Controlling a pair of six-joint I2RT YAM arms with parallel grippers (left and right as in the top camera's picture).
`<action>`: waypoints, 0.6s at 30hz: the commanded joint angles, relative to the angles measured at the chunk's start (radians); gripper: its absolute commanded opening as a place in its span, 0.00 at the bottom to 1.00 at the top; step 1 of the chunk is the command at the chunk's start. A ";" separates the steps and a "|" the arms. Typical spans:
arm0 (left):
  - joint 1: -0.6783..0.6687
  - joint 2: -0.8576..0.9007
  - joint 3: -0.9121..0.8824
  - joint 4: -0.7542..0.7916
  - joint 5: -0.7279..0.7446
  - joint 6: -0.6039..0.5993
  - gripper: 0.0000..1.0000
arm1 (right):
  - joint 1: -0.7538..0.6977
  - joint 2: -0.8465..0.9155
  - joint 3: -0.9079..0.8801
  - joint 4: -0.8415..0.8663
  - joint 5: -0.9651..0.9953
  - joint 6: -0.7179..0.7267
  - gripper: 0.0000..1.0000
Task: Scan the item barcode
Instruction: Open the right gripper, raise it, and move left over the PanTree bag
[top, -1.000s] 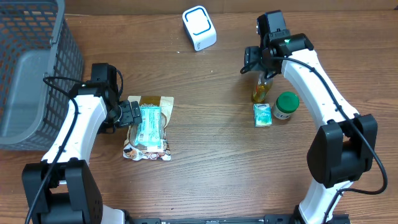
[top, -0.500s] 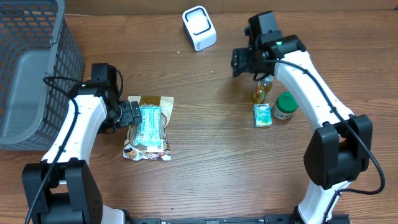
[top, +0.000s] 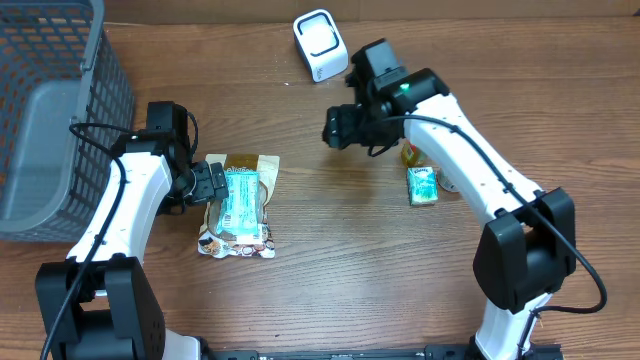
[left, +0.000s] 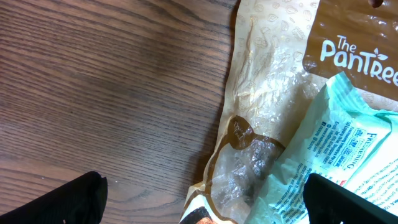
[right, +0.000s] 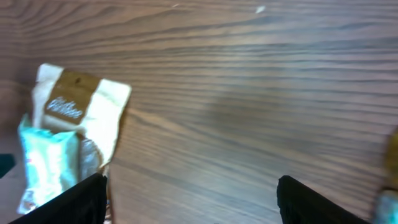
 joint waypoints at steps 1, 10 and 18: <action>-0.004 0.004 0.015 -0.002 0.008 0.011 1.00 | 0.022 -0.020 0.001 0.008 -0.020 0.028 0.84; -0.004 0.004 0.015 -0.002 0.008 0.011 0.99 | 0.094 -0.020 -0.011 0.005 -0.021 0.128 0.83; -0.004 0.004 0.015 -0.002 0.008 0.011 1.00 | 0.192 -0.018 -0.056 0.057 -0.020 0.128 1.00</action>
